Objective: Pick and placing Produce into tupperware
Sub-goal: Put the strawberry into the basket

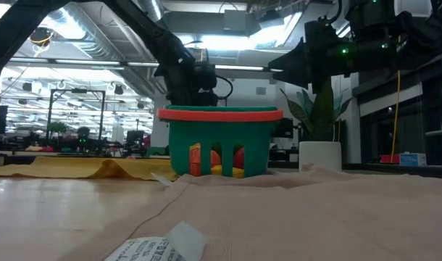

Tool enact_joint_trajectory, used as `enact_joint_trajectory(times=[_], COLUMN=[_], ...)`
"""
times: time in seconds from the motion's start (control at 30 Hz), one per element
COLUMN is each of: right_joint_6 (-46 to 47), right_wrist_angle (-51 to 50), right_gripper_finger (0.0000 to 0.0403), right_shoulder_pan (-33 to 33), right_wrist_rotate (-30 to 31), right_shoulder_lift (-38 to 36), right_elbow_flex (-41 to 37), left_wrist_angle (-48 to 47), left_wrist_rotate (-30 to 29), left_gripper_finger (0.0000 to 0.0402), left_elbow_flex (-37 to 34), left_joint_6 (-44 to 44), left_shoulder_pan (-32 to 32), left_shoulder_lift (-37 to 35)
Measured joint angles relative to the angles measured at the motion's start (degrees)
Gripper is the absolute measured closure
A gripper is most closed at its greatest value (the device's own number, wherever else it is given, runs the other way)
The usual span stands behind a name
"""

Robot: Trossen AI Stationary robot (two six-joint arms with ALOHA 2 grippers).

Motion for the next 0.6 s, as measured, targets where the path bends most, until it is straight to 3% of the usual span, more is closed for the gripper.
enact_joint_trajectory(times=[0.43,0.6], right_joint_6=[-0.3,0.1], right_wrist_angle=[0.0,0.0], right_gripper_finger=[0.0178,0.0178], right_shoulder_pan=[0.0,0.0], right_wrist_rotate=[0.0,0.0], right_shoulder_lift=[0.0,0.0], right_elbow_flex=[0.0,0.0], left_wrist_angle=[1.0,1.1], left_wrist_rotate=[0.6,-5.4], left_gripper_finger=[0.0129,0.0129], left_elbow_flex=[0.1,0.0], left_joint_6=[3.8,3.9], left_shoulder_pan=[0.3,0.1], left_shoulder_lift=[1.7,3.4])
